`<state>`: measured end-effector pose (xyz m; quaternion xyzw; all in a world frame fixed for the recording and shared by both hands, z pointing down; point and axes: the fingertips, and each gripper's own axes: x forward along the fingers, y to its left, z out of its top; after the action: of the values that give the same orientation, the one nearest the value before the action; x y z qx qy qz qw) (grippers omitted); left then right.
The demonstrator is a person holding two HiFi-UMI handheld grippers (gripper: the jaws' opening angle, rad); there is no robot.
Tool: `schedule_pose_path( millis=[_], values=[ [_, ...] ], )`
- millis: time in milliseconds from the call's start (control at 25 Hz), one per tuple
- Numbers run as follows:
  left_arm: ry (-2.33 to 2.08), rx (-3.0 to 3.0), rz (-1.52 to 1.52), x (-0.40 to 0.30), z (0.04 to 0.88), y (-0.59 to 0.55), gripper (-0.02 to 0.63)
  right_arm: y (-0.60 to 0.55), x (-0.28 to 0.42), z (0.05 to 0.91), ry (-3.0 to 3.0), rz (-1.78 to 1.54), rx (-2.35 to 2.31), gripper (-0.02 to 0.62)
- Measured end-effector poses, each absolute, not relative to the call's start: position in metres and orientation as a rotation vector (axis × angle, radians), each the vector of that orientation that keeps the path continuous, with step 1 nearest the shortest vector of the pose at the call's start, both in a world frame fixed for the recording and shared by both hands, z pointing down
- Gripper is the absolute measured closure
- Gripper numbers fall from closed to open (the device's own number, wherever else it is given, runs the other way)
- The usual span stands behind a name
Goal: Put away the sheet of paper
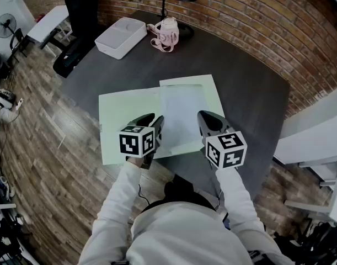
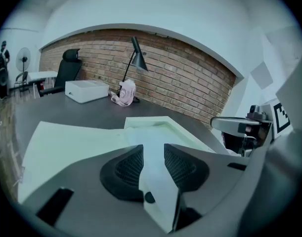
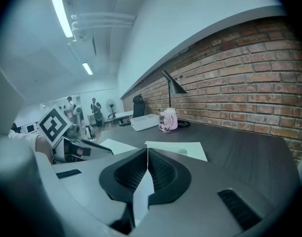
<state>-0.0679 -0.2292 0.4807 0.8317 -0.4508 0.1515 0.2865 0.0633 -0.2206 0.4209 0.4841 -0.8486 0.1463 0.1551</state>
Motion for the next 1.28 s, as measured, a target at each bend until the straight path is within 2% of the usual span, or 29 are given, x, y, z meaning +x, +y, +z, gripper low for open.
schedule_pose_path(
  millis=[280,680,1280],
  values=[
    [-1.338,2.352,0.329,-0.09,0.436,-0.217,0.556,-0.201,0.07,0.407,-2.458,0.385,1.416,0.568],
    [-1.441,2.44,0.191,-0.115,0.397,-0.177,0.586,-0.17,0.076,0.392,-2.492,0.321,1.449,0.568],
    [-1.522,2.452,0.114,-0.133,0.375,-0.125,0.588,-0.13,0.086,0.378,-2.525,0.19,1.48,0.569]
  ],
)
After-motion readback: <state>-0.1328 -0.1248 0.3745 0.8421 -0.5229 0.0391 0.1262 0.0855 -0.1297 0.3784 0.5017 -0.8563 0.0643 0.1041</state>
